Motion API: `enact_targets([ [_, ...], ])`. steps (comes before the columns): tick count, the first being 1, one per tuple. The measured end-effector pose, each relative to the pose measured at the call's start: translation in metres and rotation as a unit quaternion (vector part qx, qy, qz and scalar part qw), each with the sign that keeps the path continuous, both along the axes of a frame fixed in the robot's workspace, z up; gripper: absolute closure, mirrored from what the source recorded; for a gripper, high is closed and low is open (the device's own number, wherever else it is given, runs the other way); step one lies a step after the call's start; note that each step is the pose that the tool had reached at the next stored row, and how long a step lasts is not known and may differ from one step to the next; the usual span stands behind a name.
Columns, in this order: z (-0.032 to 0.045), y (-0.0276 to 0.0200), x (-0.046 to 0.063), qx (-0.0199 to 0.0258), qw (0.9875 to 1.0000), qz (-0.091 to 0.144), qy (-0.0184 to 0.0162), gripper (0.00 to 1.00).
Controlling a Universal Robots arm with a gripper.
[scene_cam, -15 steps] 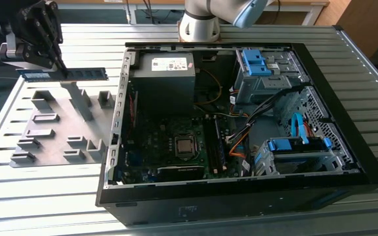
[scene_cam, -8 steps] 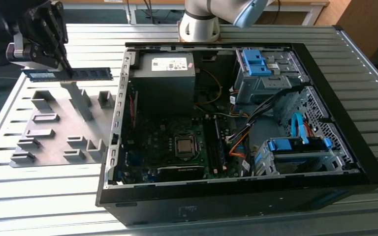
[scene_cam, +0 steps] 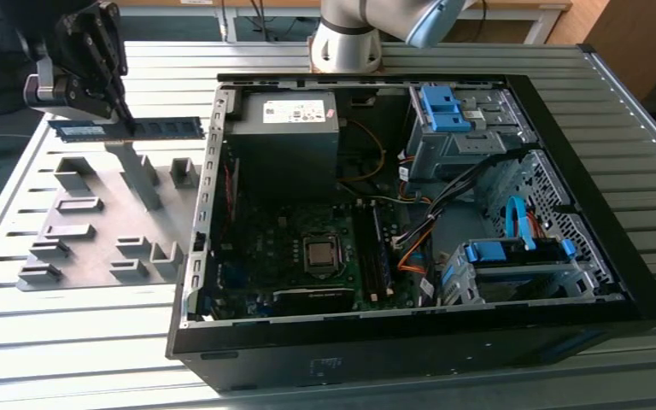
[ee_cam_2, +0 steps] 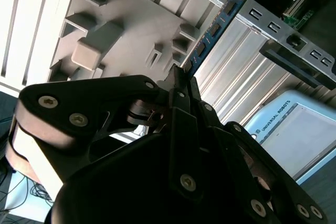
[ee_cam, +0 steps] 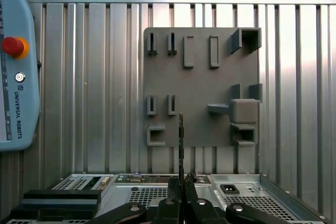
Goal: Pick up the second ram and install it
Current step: 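Pick up the second ram and move it above second insertion slot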
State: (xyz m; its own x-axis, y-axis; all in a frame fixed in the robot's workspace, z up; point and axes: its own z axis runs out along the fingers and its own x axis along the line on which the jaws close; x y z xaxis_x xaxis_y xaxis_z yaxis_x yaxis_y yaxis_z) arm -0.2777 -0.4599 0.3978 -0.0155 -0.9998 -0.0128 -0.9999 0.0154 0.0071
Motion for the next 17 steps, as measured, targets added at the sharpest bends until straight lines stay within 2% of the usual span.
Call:
enact_targets([
  [17,0.0000,0.0000,0.017,0.0000,1.0000,0.000,0.0000,0.86],
])
